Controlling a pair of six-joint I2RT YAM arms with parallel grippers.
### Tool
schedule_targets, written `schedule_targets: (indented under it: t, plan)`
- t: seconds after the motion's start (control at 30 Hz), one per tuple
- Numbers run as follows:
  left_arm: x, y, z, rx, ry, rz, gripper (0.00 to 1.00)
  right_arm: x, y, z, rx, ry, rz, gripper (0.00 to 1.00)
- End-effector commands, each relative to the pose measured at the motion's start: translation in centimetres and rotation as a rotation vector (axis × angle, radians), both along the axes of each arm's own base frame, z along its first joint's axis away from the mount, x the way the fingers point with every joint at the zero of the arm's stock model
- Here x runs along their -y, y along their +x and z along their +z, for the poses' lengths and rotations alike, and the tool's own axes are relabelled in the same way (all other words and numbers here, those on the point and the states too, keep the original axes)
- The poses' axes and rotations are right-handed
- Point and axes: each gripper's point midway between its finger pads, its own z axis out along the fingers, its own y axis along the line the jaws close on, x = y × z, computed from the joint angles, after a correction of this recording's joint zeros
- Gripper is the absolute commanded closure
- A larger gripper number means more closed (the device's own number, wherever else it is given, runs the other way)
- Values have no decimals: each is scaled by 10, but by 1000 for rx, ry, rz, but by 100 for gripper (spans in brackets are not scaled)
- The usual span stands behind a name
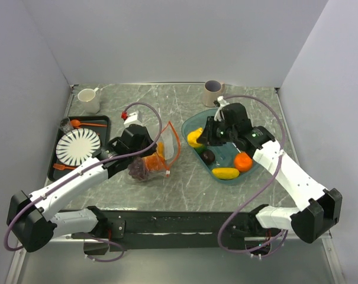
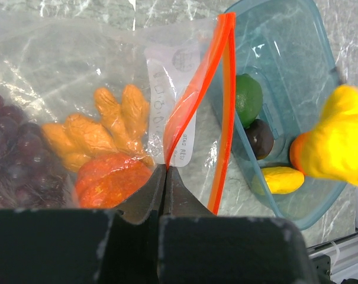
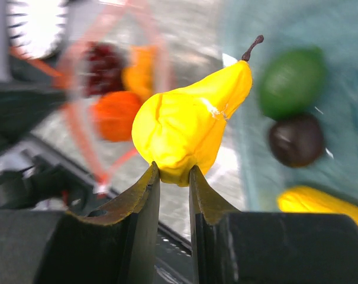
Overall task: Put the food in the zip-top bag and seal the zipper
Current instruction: Pick up the fake fruit from the bin, then place the fake fruit in the zipper food storage bag.
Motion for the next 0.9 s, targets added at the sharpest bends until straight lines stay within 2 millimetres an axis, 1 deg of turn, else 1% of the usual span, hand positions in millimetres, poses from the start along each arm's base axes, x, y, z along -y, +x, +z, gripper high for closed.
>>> schedule_targets:
  t: [0.0, 0.03, 0.07, 0.1, 0.13, 0.17, 0.2, 0.33, 0.37, 0.4, 0.47, 0.5, 0.53, 0.57, 0.6, 0.63, 0.67, 0.7, 0.73, 0.83, 0.87]
  plan:
    - [10, 7, 23, 45, -37, -28, 99, -36, -14, 51, 131, 82, 187, 100]
    - [11, 8, 25, 50, -43, -27, 99, -42, -16, 55, 138, 95, 210, 100]
    - [10, 7, 27, 54, -46, -27, 99, -47, -20, 55, 133, 98, 242, 100]
    - [10, 8, 31, 61, -50, -26, 99, -54, -22, 51, 112, 95, 273, 100]
    - [10, 8, 33, 64, -52, -25, 99, -61, -26, 53, 111, 98, 310, 100]
    - [9, 7, 35, 67, -53, -24, 99, -65, -28, 50, 103, 91, 323, 100]
    - [8, 7, 38, 77, -56, -23, 99, -68, -28, 43, 84, 78, 326, 100]
    - [10, 4, 44, 92, -67, -47, 99, -84, -37, 28, 54, 81, 401, 100]
    - [8, 4, 43, 87, -62, -44, 99, -87, -36, 26, 54, 88, 410, 100]
    - [8, 3, 43, 85, -62, -45, 99, -89, -34, 18, 36, 74, 412, 100]
    - [8, 3, 46, 91, -63, -45, 99, -93, -34, 12, 27, 61, 428, 100]
    - [7, 2, 45, 90, -63, -43, 99, -96, -31, 6, 15, 52, 434, 100]
    - [7, 2, 46, 93, -63, -45, 99, -97, -28, 6, 20, 39, 436, 100]
    - [6, 2, 47, 97, -62, -40, 99, -99, -27, 0, 8, 17, 427, 100]
    - [4, 2, 47, 92, -66, -30, 99, -97, -19, -16, -13, -46, 391, 100]
    - [4, 2, 47, 91, -67, -27, 99, -99, -13, -11, 4, -77, 386, 100]
    - [4, 2, 47, 95, -70, -27, 99, -100, -13, -24, -25, -117, 392, 100]
    - [4, 2, 49, 100, -77, -27, 99, -101, -12, -26, -20, -137, 393, 100]
    - [5, 2, 49, 100, -79, -29, 99, -104, -10, -24, -4, -138, 398, 100]
    - [6, 2, 49, 99, -78, -32, 99, -113, -3, -18, 22, -109, 396, 100]
    - [5, 2, 51, 100, -77, -27, 99, -117, 1, -19, 29, -104, 395, 100]
